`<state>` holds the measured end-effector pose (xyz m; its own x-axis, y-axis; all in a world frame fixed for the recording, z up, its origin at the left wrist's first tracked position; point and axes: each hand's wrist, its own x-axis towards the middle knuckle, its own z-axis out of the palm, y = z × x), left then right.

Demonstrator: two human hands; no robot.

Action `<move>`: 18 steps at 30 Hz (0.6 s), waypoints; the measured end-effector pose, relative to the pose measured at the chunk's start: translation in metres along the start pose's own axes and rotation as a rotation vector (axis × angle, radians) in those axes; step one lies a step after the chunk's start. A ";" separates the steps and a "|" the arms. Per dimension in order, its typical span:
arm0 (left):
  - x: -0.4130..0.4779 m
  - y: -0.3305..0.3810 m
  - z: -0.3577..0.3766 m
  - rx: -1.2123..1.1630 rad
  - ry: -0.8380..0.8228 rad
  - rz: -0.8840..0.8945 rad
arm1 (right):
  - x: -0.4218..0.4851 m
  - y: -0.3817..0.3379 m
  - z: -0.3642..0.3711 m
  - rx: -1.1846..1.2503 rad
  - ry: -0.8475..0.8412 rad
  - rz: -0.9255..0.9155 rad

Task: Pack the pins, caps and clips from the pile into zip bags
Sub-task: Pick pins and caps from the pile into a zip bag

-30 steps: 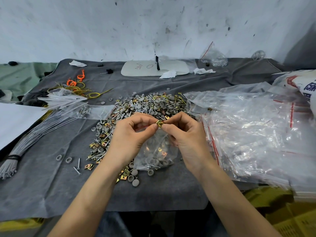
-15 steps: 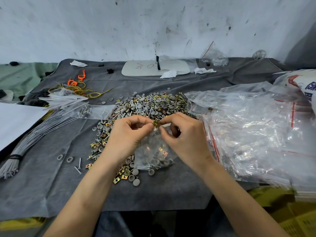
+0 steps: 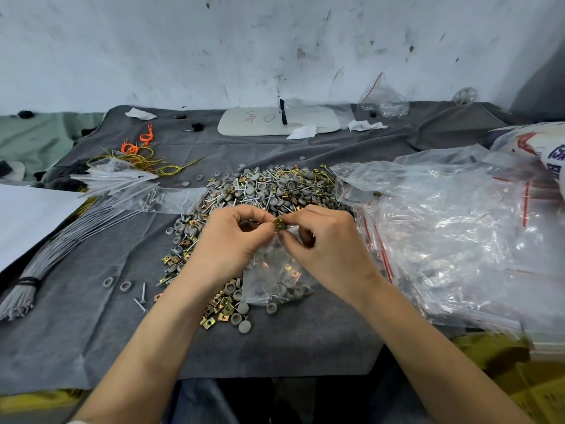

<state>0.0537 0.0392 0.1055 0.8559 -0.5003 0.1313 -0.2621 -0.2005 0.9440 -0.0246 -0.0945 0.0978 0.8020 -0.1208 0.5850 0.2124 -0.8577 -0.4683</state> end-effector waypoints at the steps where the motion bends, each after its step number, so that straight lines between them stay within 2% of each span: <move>1: 0.000 0.000 0.000 0.032 -0.018 0.014 | 0.001 -0.001 -0.001 0.009 0.000 0.021; 6: 0.003 0.001 0.004 0.200 -0.028 0.077 | 0.006 -0.005 -0.001 -0.003 -0.007 0.133; 10: 0.005 0.005 0.006 0.314 -0.041 0.174 | 0.009 -0.006 -0.002 -0.013 -0.030 0.138; 18: 0.007 0.007 0.005 0.418 -0.070 0.220 | 0.009 -0.006 -0.004 0.017 -0.062 0.181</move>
<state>0.0560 0.0301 0.1119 0.7316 -0.6215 0.2802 -0.6029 -0.3978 0.6916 -0.0215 -0.0921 0.1086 0.8609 -0.2406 0.4482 0.0706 -0.8161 -0.5736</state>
